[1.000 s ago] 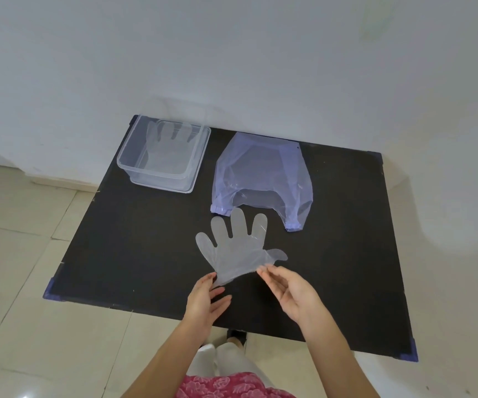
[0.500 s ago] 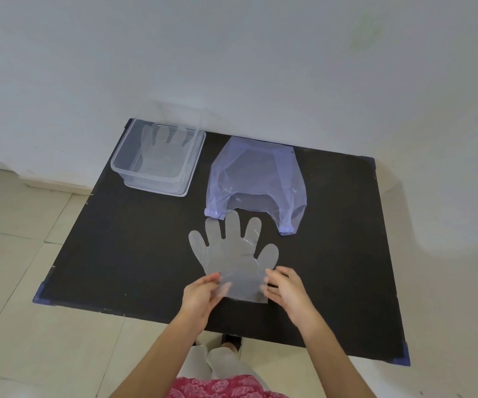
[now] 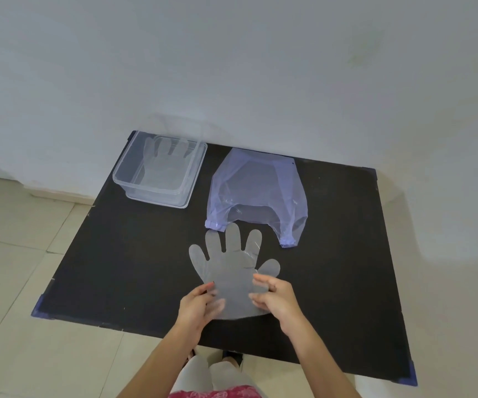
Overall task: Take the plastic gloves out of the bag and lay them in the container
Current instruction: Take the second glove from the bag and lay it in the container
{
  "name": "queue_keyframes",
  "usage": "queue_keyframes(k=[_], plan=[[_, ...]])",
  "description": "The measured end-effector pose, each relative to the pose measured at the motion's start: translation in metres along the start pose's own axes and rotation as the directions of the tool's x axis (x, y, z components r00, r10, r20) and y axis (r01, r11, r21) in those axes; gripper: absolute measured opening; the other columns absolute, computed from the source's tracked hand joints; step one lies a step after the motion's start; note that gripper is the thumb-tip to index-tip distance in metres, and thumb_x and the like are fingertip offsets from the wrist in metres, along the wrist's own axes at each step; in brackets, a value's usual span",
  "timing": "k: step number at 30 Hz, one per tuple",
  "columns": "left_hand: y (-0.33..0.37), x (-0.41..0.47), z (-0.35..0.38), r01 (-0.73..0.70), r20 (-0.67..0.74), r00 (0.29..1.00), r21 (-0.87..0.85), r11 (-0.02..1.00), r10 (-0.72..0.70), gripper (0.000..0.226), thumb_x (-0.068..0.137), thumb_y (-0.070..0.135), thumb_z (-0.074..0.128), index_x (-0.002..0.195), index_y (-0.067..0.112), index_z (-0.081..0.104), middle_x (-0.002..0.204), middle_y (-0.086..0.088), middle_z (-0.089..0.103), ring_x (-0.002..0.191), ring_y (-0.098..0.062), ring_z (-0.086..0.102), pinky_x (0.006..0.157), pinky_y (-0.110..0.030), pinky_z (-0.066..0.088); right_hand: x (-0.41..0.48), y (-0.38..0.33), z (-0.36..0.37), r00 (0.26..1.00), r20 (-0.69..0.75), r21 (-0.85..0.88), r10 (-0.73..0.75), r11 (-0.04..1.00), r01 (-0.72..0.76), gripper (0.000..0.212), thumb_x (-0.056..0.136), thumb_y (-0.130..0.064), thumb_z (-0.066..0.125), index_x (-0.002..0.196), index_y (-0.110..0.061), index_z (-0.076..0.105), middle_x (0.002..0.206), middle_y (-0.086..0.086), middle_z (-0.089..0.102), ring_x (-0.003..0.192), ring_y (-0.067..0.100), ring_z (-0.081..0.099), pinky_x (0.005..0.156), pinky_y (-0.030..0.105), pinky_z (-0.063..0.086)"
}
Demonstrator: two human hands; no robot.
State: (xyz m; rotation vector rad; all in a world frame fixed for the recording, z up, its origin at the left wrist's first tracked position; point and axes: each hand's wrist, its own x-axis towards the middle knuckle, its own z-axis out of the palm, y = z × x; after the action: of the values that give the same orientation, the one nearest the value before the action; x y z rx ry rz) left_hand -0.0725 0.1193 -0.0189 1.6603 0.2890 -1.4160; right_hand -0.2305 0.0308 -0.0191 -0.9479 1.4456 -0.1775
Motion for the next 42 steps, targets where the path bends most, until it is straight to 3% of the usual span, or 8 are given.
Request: queue_keyframes(k=[8, 12, 17, 20, 25, 29, 33, 42], plan=[[0.029, -0.007, 0.012, -0.019, -0.01, 1.0, 0.076, 0.997, 0.02, 0.027, 0.088, -0.008, 0.057, 0.104, 0.009, 0.071, 0.114, -0.01, 0.063, 0.102, -0.027, 0.066, 0.092, -0.043, 0.055, -0.007, -0.038, -0.013, 0.994, 0.066, -0.036, -0.088, 0.995, 0.09, 0.059, 0.079, -0.002, 0.075, 0.133, -0.02, 0.058, 0.132, 0.001, 0.061, 0.096, 0.012, 0.071, 0.085, 0.031, 0.059], [0.059, -0.021, 0.005, -0.076, 0.032, 0.997, 0.045, 0.996, 0.075, 0.03, 0.088, -0.011, 0.056, 0.111, 0.004, 0.069, 0.107, -0.007, 0.062, 0.093, -0.022, 0.067, 0.081, -0.034, 0.058, -0.021, -0.071, -0.017, 0.981, 0.086, -0.062, -0.177, 0.981, 0.182, 0.056, 0.078, -0.009, 0.079, 0.13, -0.021, 0.061, 0.126, -0.006, 0.059, 0.102, 0.008, 0.064, 0.083, 0.021, 0.054], [0.107, -0.034, -0.015, -0.192, 0.132, 0.973, 0.029, 0.981, 0.187, 0.032, 0.089, -0.013, 0.054, 0.115, 0.001, 0.066, 0.11, -0.011, 0.063, 0.093, -0.023, 0.068, 0.073, -0.028, 0.061, -0.03, -0.115, -0.004, 0.973, 0.09, -0.072, -0.211, 0.974, 0.217, 0.052, 0.074, -0.013, 0.083, 0.121, -0.025, 0.067, 0.122, -0.005, 0.061, 0.109, 0.018, 0.063, 0.097, 0.038, 0.055], [0.132, -0.029, -0.031, -0.262, 0.165, 0.954, 0.044, 0.964, 0.252, 0.034, 0.087, -0.014, 0.056, 0.116, 0.002, 0.066, 0.116, -0.016, 0.065, 0.092, -0.021, 0.071, 0.068, -0.022, 0.06, -0.032, -0.136, 0.011, 0.963, 0.094, -0.041, -0.252, 0.966, 0.257, 0.05, 0.075, -0.011, 0.082, 0.12, -0.025, 0.067, 0.12, -0.006, 0.06, 0.109, 0.017, 0.063, 0.093, 0.033, 0.056], [0.192, -0.021, -0.054, -0.389, 0.213, 0.91, 0.134, 0.911, 0.357, 0.039, 0.086, -0.008, 0.061, 0.122, 0.008, 0.064, 0.112, -0.004, 0.068, 0.091, -0.014, 0.071, 0.073, -0.024, 0.059, -0.024, -0.181, 0.046, 0.952, 0.082, 0.041, -0.294, 0.956, 0.292, 0.047, 0.074, -0.007, 0.082, 0.117, -0.023, 0.07, 0.123, -0.003, 0.062, 0.111, 0.02, 0.064, 0.095, 0.039, 0.056], [0.252, -0.007, -0.073, -0.437, 0.229, 0.891, 0.192, 0.879, 0.393, 0.041, 0.087, 0.001, 0.065, 0.125, 0.015, 0.063, 0.124, -0.002, 0.062, 0.109, -0.021, 0.063, 0.094, -0.041, 0.054, -0.009, -0.221, 0.082, 0.946, 0.057, 0.07, -0.319, 0.946, 0.315, 0.048, 0.076, -0.004, 0.079, 0.119, -0.019, 0.068, 0.126, 0.0, 0.061, 0.11, 0.022, 0.065, 0.096, 0.042, 0.055], [0.305, 0.015, -0.088, -0.454, 0.27, 0.878, 0.204, 0.868, 0.396, 0.045, 0.085, 0.002, 0.068, 0.127, 0.017, 0.061, 0.128, 0.001, 0.057, 0.112, -0.025, 0.062, 0.097, -0.046, 0.052, 0.009, -0.255, 0.113, 0.949, 0.004, 0.106, -0.315, 0.944, 0.313, 0.048, 0.075, 0.0, 0.079, 0.117, -0.019, 0.068, 0.129, 0.001, 0.059, 0.111, 0.026, 0.065, 0.096, 0.041, 0.055], [0.409, 0.062, -0.084, -0.531, 0.396, 0.817, 0.236, 0.814, 0.419, 0.071, 0.084, -0.015, 0.06, 0.147, 0.002, 0.032, 0.145, -0.005, 0.044, 0.105, -0.022, 0.062, 0.069, -0.017, 0.058, 0.063, -0.335, 0.158, 0.945, -0.025, 0.195, -0.326, 0.925, 0.325, 0.062, 0.077, 0.015, 0.068, 0.135, 0.005, 0.049, 0.125, 0.012, 0.059, 0.099, 0.031, 0.068, 0.096, 0.04, 0.053]])
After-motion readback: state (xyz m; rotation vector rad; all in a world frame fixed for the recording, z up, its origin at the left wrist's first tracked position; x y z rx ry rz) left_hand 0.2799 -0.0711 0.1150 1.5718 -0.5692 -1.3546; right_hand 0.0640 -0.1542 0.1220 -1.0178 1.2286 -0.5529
